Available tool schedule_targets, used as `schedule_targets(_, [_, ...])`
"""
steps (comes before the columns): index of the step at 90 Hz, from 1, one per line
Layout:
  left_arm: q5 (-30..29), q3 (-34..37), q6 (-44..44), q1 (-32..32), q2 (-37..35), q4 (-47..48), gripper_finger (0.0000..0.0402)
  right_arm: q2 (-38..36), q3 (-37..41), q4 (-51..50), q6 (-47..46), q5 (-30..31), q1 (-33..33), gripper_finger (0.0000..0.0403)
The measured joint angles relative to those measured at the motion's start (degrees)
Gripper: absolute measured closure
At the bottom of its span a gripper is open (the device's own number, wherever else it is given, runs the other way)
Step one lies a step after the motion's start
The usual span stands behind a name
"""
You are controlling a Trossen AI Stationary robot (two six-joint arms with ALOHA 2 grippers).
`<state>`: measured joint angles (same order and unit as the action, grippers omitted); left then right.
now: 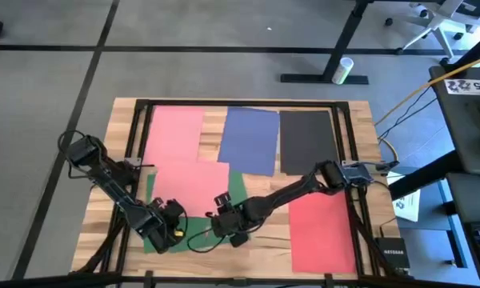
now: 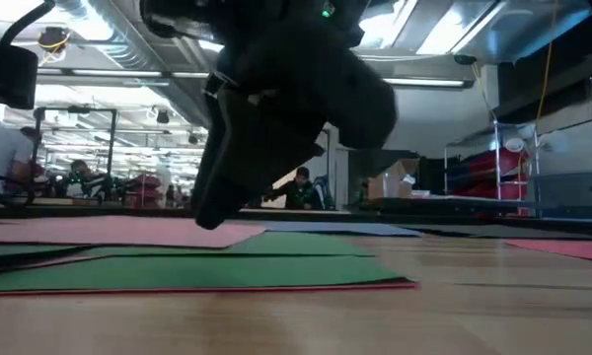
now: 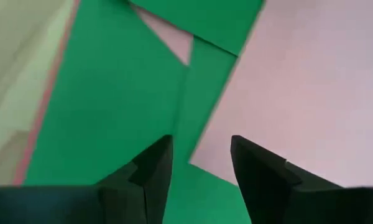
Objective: Organize paper
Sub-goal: Stack the pink paper on top of the other pink paper on the table
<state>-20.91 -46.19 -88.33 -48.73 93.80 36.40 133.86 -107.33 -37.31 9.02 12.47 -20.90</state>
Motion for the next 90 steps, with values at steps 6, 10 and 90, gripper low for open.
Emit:
schedule_targets(6, [-0.02,0.00,0.10,0.00,0.00,0.08,0.0401,0.02,0.00,1.45,0.01,0.04,0.15,0.0249])
schedule_targets(10, [-0.04,-0.02,0.25,0.06,0.00,0.18,0.0401,0.02,0.00,2.76,-0.01,0.11,0.15,0.0249])
schedule_targets(90, [-3.54,0.02,12.12,0.11,0.17,11.81,0.0401,0.02,0.04,5.33,0.21,0.11,0.32,0.0249])
